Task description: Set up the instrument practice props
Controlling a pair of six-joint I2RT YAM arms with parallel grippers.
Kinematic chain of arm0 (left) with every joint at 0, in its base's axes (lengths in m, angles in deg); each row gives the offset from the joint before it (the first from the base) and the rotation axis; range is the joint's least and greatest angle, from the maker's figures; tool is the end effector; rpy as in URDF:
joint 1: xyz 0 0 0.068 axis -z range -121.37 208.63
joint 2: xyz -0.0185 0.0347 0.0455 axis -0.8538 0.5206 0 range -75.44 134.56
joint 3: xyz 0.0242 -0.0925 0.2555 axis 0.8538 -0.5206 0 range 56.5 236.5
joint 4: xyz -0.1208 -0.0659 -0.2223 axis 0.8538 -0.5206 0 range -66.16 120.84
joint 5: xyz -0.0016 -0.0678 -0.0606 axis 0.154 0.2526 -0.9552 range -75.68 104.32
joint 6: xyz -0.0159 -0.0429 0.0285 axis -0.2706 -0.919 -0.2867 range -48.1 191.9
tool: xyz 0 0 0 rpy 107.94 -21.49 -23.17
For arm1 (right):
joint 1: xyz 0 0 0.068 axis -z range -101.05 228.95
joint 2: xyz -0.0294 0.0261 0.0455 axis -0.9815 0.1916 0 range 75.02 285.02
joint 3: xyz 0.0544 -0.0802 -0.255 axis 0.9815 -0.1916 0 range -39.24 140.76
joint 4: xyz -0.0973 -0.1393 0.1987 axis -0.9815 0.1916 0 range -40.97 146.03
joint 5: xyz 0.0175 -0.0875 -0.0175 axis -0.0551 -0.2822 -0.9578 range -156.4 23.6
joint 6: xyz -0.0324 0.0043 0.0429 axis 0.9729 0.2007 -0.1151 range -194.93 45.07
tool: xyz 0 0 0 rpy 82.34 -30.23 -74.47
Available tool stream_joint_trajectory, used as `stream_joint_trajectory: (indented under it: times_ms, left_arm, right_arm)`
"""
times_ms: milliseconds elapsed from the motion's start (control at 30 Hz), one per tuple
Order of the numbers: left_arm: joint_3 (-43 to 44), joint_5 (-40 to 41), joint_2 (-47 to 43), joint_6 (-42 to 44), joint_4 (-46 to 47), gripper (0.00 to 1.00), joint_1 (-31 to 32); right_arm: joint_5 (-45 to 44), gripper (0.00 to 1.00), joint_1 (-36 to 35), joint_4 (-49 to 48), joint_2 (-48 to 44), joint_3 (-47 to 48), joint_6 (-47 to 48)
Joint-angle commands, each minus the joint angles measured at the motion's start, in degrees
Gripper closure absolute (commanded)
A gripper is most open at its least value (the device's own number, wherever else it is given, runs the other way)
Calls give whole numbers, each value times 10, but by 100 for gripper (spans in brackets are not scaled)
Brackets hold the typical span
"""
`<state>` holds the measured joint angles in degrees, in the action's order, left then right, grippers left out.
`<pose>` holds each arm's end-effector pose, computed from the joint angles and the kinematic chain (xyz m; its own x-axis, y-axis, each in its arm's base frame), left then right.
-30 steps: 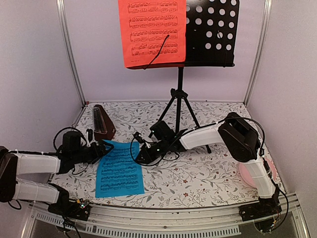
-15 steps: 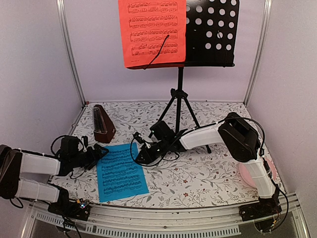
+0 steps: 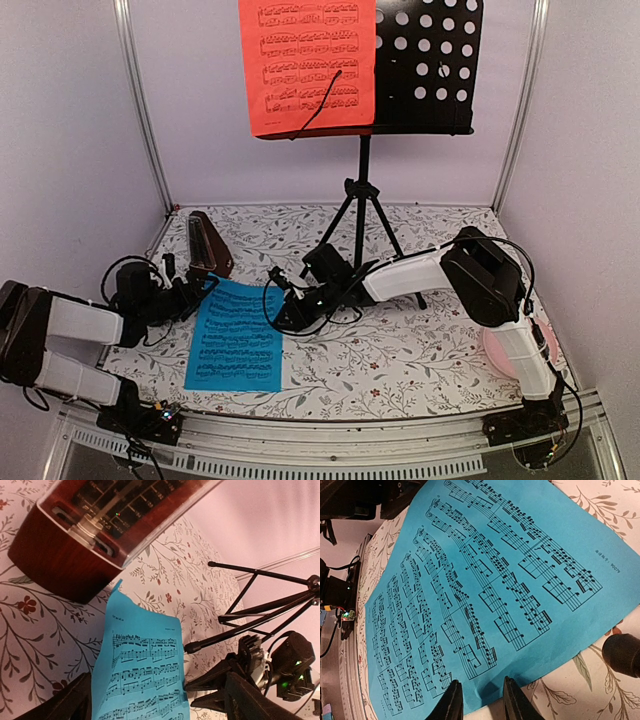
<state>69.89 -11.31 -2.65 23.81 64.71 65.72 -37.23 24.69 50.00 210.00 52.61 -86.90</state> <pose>0.2104 -0.0417 0.1396 -0.6569 -0.5944 -0.4639 0.0146 0.6051 -0.7960 0.2791 0.4175 0.1033 -0.5870 -0.5058 -0.6321 -0.8090 0.3380 0.4809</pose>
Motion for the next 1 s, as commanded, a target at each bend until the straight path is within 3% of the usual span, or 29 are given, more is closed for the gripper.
stream_joint_trajectory:
  times_ms: [0, 333, 833, 967]
  left_arm:
    - [-21, -39, -2, -1, 21, 12, -6]
    - [-62, -3, -97, 31, -107, 28, -6]
    - [-42, -25, -4, 24, -25, 49, 2]
    - [-30, -11, -27, 38, -66, 66, 3]
  right_arm:
    - [-22, 70, -7, 57, 35, -19, 3]
    - [-15, 70, -7, 54, 37, -18, 1]
    - [22, 68, -7, 14, 13, -34, -6]
    - [27, 66, -7, 0, -9, -47, -6]
